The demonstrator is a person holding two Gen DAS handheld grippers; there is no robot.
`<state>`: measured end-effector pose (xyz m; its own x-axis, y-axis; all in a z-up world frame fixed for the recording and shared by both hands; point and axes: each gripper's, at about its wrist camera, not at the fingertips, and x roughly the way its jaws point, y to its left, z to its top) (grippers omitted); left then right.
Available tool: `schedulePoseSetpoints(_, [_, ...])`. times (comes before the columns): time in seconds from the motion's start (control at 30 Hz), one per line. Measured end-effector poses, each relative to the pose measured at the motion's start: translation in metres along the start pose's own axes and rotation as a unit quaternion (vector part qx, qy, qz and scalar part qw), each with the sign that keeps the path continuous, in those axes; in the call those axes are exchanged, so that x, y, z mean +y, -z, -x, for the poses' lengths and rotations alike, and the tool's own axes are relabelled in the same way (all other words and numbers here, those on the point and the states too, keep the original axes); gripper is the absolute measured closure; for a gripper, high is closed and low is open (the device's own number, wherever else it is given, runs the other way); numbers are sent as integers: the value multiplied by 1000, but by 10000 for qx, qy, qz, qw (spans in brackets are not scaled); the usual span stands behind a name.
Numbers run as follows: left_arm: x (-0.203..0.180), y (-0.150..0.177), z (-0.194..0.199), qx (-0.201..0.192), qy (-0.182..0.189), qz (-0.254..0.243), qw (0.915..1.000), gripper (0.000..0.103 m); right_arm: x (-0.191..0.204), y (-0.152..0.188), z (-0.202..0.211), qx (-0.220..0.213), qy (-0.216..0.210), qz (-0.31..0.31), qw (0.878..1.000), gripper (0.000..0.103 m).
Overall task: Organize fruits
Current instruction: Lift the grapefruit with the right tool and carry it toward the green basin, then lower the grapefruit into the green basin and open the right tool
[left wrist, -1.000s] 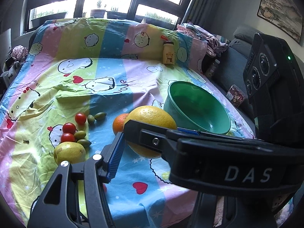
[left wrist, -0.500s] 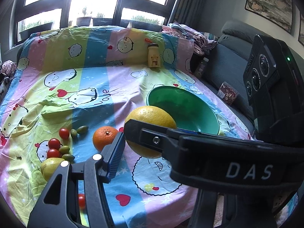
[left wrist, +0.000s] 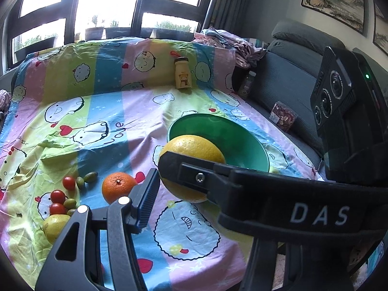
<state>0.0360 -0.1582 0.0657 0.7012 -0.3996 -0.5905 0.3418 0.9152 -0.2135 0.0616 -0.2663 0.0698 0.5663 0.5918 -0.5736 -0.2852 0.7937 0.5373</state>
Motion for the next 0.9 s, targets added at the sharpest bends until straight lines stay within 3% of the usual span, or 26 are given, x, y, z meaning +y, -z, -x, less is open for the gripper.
schedulePoseSetpoints(0.9, [-42, -19, -36, 104, 231, -532, 9983, 47, -50, -13, 27, -478, -17, -592, 9971, 48])
